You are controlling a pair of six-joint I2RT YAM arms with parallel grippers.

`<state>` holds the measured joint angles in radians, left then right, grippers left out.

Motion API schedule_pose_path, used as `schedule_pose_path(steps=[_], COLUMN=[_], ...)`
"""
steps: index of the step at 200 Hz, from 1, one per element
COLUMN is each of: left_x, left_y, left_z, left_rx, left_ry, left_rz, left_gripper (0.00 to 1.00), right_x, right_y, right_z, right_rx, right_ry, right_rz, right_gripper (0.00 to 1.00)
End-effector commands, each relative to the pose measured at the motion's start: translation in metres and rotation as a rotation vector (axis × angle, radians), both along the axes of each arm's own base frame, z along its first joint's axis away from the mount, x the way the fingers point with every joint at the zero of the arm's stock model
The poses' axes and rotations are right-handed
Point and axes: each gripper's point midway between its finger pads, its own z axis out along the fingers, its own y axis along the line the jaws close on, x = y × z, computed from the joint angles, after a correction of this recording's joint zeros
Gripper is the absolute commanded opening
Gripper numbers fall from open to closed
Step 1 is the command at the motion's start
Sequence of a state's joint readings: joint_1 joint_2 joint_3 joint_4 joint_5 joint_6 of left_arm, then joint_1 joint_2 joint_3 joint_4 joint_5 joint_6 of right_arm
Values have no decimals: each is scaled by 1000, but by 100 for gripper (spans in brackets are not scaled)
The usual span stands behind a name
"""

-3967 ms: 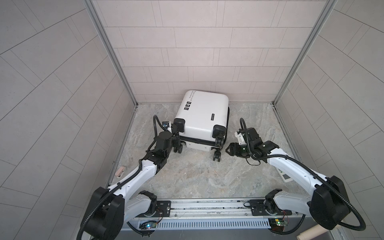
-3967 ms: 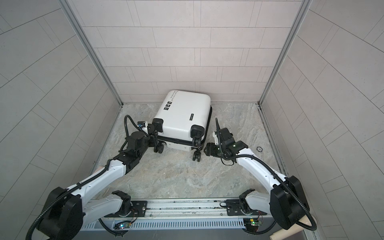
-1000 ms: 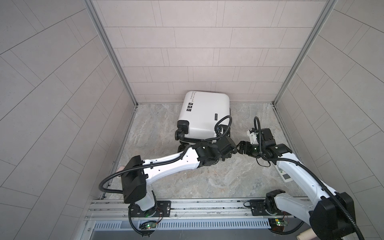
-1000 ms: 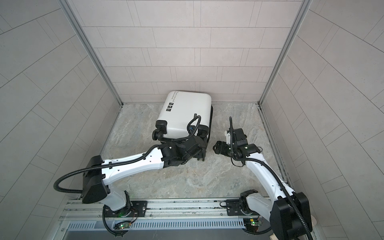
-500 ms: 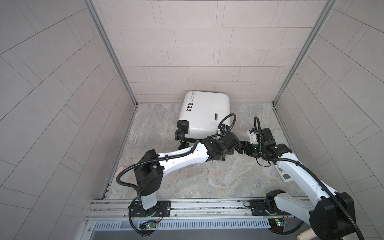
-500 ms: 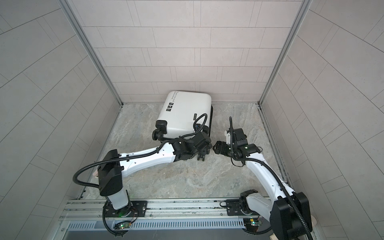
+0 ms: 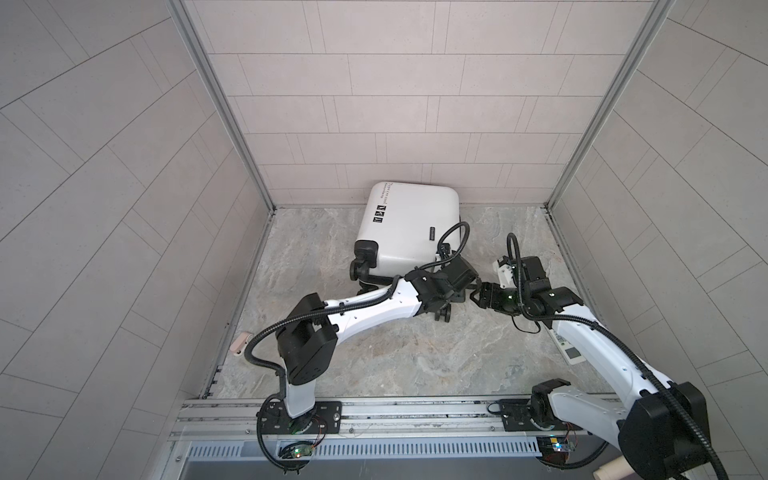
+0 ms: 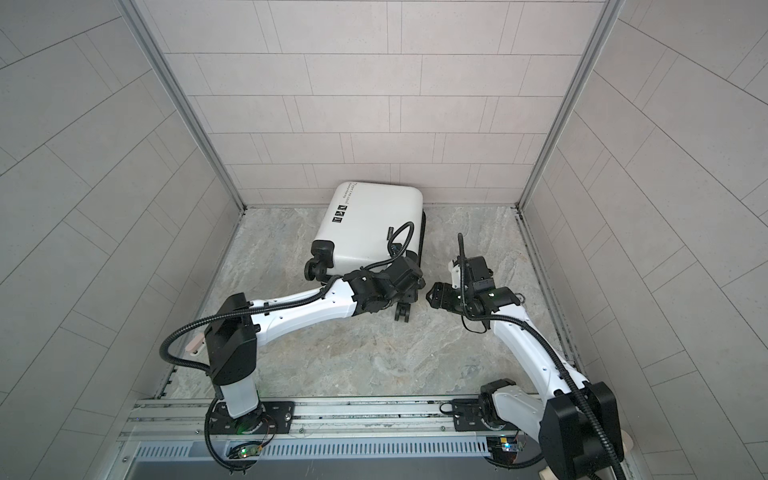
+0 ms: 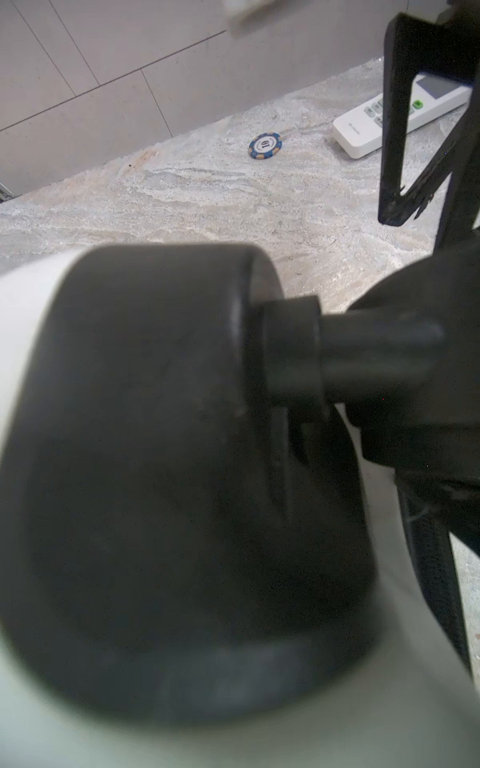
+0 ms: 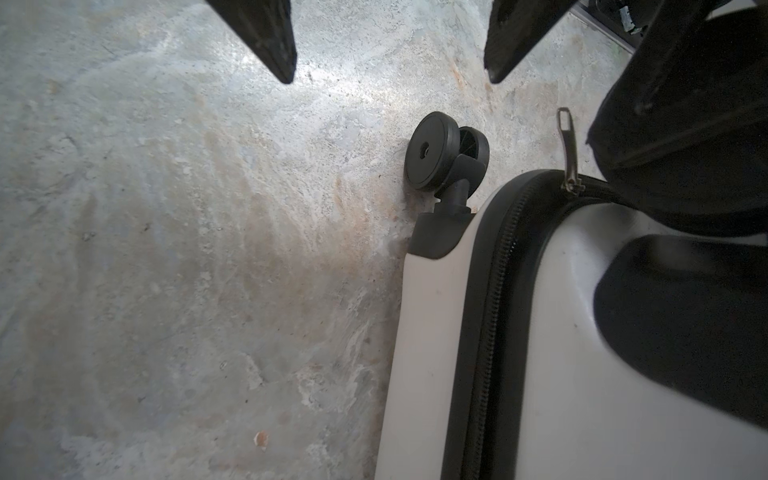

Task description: Pack the luggage

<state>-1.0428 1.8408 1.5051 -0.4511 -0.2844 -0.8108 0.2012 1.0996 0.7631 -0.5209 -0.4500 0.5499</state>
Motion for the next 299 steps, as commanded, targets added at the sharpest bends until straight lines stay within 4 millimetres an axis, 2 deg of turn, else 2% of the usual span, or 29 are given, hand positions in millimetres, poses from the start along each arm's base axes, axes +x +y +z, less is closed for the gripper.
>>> schedule_pose_path(steps=[1, 13, 28, 49, 60, 88, 127, 185, 188, 196, 209, 240, 299], left_x=[10, 10, 11, 12, 12, 13, 13, 14, 14, 14, 14, 15, 18], left_y=[-5, -5, -4, -5, -6, -9, -13, -18, -18, -18, -18, -17, -16], left_z=[9, 9, 12, 20, 26, 46, 77, 96, 97, 101, 104, 106, 94], left_rx=[-22, -22, -25, -25, -26, -51, -71, -90, -92, -97, -98, -91, -85], left_ry=[-24, -24, -31, -46, -59, -92, -147, -172, -174, -178, -184, -189, -165], left_rz=[16, 18, 17, -4, -15, -42, -94, -117, -117, -117, -118, -119, -115], left_gripper=[56, 47, 29, 8, 0, 0, 0, 0, 0, 0, 0, 0, 0], right_x=[1, 0, -1, -1, 1, 5, 9, 12, 9, 8, 10, 19, 28], right_y=[1, 3, 4, 6, 10, 23, 35, 63, 63, 66, 69, 71, 85], right_z=[-2, -1, 1, 3, 6, 12, 20, 30, 21, 20, 19, 12, 5], right_rx=[10, 22, 30, 46, 71, 155, 235, 329, 327, 329, 325, 329, 350], right_ry=[-7, -9, -17, -25, -33, -51, -78, -176, -162, -174, -197, -234, -282], right_rz=[8, 13, 18, 23, 24, 36, 53, 148, 148, 160, 172, 167, 202], right_gripper=[69, 67, 66, 70, 71, 72, 63, 54, 54, 54, 55, 63, 63])
